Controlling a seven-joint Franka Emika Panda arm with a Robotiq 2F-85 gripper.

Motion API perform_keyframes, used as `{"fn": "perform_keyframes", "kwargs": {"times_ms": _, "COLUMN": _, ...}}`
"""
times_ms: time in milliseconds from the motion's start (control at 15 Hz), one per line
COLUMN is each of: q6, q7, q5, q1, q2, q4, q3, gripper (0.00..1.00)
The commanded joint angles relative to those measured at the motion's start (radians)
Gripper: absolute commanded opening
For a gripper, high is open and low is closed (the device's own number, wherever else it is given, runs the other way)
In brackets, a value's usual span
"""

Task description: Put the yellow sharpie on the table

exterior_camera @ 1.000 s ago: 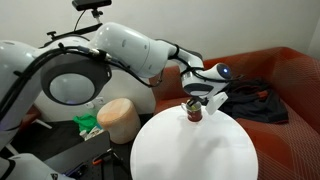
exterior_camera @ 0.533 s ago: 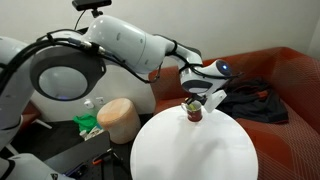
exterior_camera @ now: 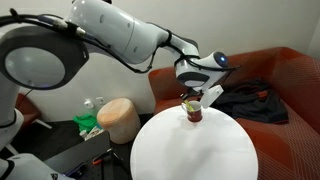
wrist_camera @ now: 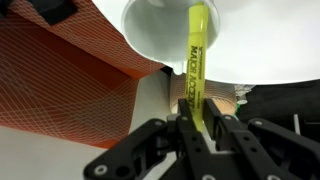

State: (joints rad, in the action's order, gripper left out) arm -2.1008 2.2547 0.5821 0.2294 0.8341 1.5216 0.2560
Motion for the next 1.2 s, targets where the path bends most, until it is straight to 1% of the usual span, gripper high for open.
{"fn": "perform_keyframes", "kwargs": {"times_ms": 0, "q6": 0.046, "q7": 0.043, "q5": 0.039, "q1": 0.033, "q2": -0.119, "q4": 0.115, "q3": 0.012, "gripper": 0.05}}
{"fn": "perform_keyframes", "kwargs": {"times_ms": 333, "q6": 0.060, "q7": 0.098, "q5": 0.081, "q1": 0.027, "q2": -0.255, "q4": 0.252, "q3": -0.010, "gripper": 0.05}}
{"fn": "perform_keyframes", "kwargs": {"times_ms": 667, "q6": 0.001, "q7": 0.098, "q5": 0.066, "q1": -0.023, "q2": -0.407, "q4": 0.464, "q3": -0.059, "gripper": 0.05}}
{"fn": "perform_keyframes", "kwargs": {"times_ms": 867, "q6": -0.063, "q7": 0.115, "q5": 0.077, "q1": -0.047, "q2": -0.481, "q4": 0.590, "q3": -0.084, "gripper": 0.05}}
{"fn": "perform_keyframes", "kwargs": {"times_ms": 1133, "q6": -0.186, "q7": 0.112, "q5": 0.081, "q1": -0.078, "q2": -0.531, "q4": 0.708, "q3": -0.102, "gripper": 0.05}}
